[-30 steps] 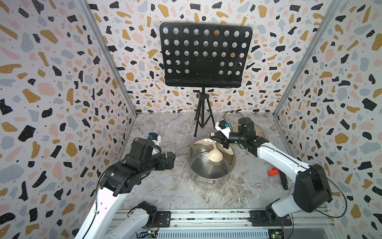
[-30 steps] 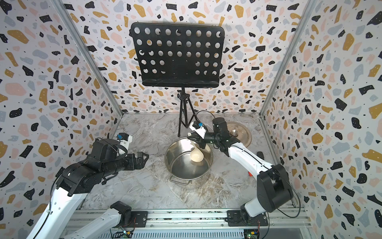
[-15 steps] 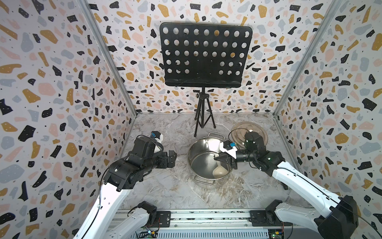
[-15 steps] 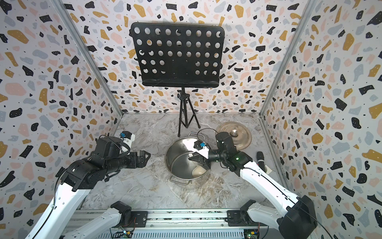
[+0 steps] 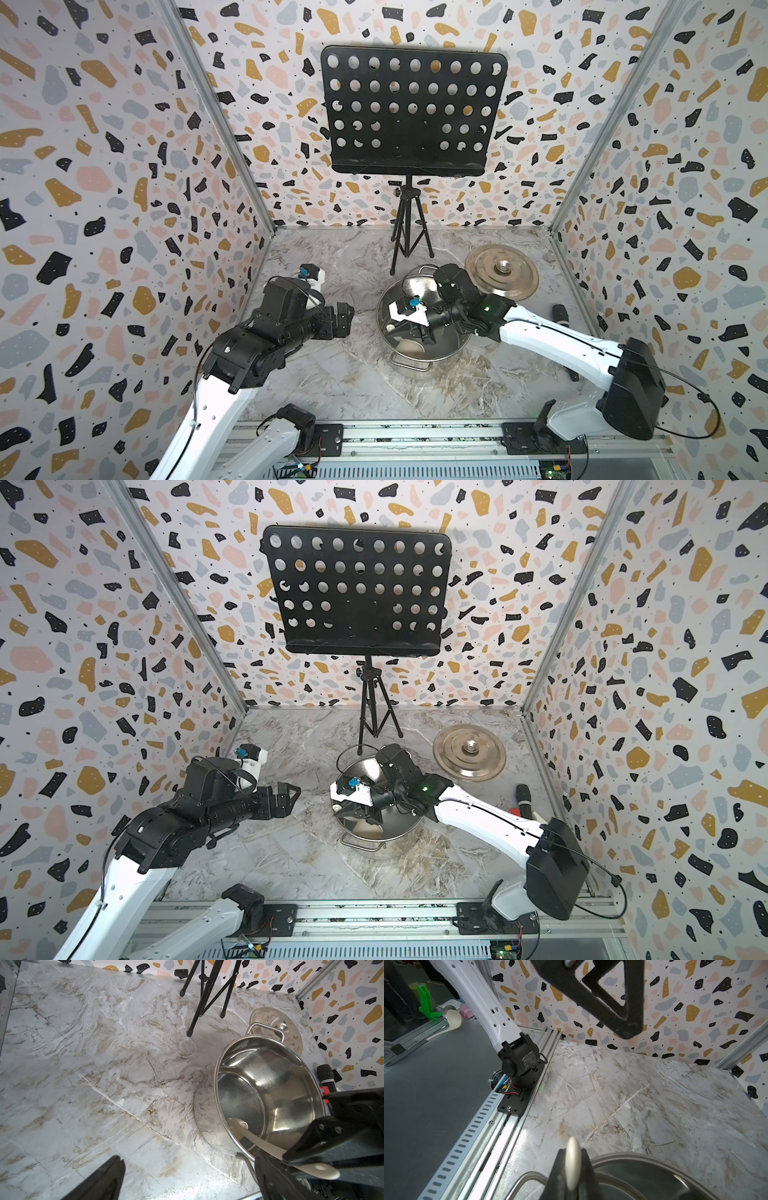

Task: Stir the soup with a spoon
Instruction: Stir the soup in the pan with a stick.

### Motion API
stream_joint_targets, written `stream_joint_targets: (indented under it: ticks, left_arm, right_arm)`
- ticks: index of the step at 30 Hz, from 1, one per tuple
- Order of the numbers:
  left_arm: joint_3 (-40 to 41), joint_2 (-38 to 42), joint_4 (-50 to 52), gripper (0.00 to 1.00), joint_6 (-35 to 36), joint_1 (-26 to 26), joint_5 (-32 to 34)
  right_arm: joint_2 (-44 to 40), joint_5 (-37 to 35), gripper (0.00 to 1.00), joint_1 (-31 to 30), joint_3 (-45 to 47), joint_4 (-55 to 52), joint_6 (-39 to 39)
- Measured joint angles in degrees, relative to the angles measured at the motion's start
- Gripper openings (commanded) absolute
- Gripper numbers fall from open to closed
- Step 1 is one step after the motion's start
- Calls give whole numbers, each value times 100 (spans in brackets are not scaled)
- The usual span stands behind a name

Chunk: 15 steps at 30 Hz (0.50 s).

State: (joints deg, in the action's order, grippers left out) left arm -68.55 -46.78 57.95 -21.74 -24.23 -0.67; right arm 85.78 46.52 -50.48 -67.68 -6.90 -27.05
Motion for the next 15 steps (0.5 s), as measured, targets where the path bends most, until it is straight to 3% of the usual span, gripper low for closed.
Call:
stream_joint_targets:
  ticks: [7,15]
  left_arm:
    - [0,63,114,100,-9,0,105]
    - [0,131,168,99,-11,0,129]
  right_arm:
    - [855,81,0,260,-754,162,-175]
    - [1163,46,0,1209,-820,826,385]
